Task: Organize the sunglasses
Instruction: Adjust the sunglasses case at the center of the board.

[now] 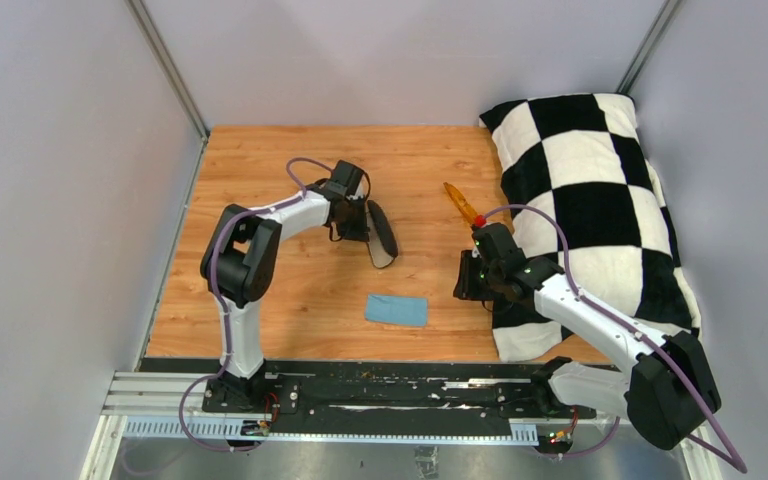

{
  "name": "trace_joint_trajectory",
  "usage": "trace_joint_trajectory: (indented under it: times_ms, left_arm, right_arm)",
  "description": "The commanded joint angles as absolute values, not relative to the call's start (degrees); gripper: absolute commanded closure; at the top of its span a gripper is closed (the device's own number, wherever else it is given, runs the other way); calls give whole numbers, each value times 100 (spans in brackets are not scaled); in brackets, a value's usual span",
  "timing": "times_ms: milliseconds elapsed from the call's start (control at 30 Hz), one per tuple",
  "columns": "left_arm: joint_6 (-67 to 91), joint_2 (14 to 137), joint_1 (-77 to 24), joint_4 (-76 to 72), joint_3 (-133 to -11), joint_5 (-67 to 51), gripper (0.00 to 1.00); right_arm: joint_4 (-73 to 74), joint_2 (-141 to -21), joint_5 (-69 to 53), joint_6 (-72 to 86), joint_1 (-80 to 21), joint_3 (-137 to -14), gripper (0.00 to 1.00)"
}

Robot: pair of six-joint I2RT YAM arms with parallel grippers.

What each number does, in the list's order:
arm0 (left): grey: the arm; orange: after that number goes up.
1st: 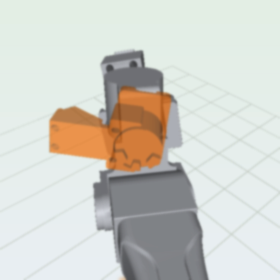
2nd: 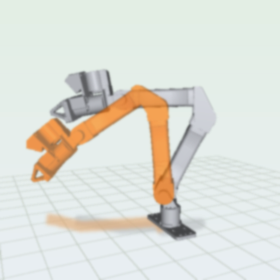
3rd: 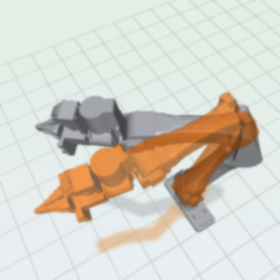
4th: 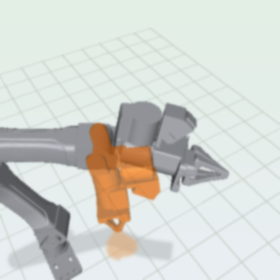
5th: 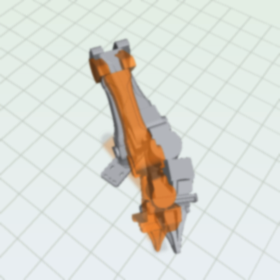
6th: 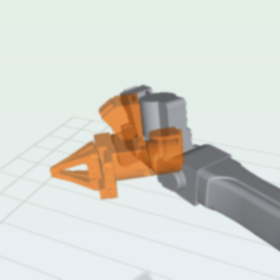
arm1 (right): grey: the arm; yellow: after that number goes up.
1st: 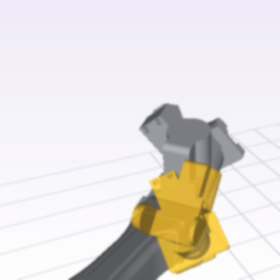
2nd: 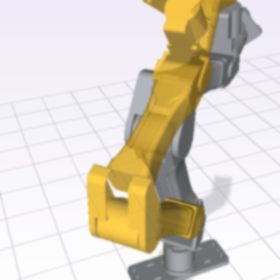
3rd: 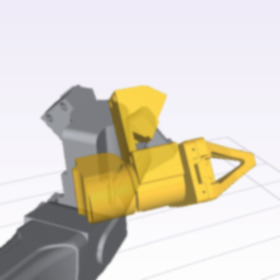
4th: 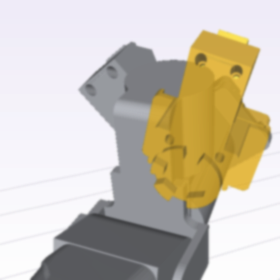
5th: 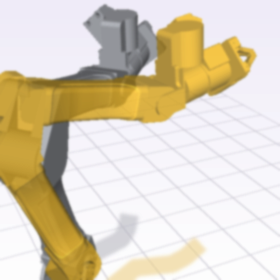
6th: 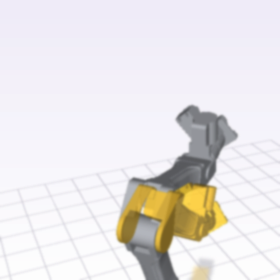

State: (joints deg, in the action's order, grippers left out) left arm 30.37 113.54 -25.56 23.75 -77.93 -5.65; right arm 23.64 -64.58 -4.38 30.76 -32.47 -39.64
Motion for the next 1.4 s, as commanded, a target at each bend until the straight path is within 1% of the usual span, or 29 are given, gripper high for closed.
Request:
trace_joint_trajectory:
  times_ms: [0,200,333,633,767,1067,1367]
  left_arm:
    - [3342,11339,-2566,1955,-7201,-923,89]
    - [3853,10916,-2584,1290,-6415,-1208,89]
    - [4141,10751,-2605,1017,-6224,-1425,88]
    - [4861,10302,-2811,734,-6051,-1315,85]
    - [4914,10240,-2856,736,-6098,-1369,83]
    - [4591,10186,-2863,1139,-6442,-1378,80]
    - [4491,9773,-2936,1326,-6527,-1208,78]
  right_arm:
    - [2503,-6430,-259,3049,-3217,-3972,69]
    - [2477,-6599,-315,3034,-3219,-4064,69]
    - [2473,-6650,-304,3006,-3220,-4155,69]
    - [2452,-6759,-356,3020,-3212,-4143,69]
    - [2451,-6780,-367,3008,-3224,-4171,69]
    - [2616,-6801,-364,2984,-3217,-4411,69]
    - [2682,-6832,-510,2920,-3213,-4696,68]
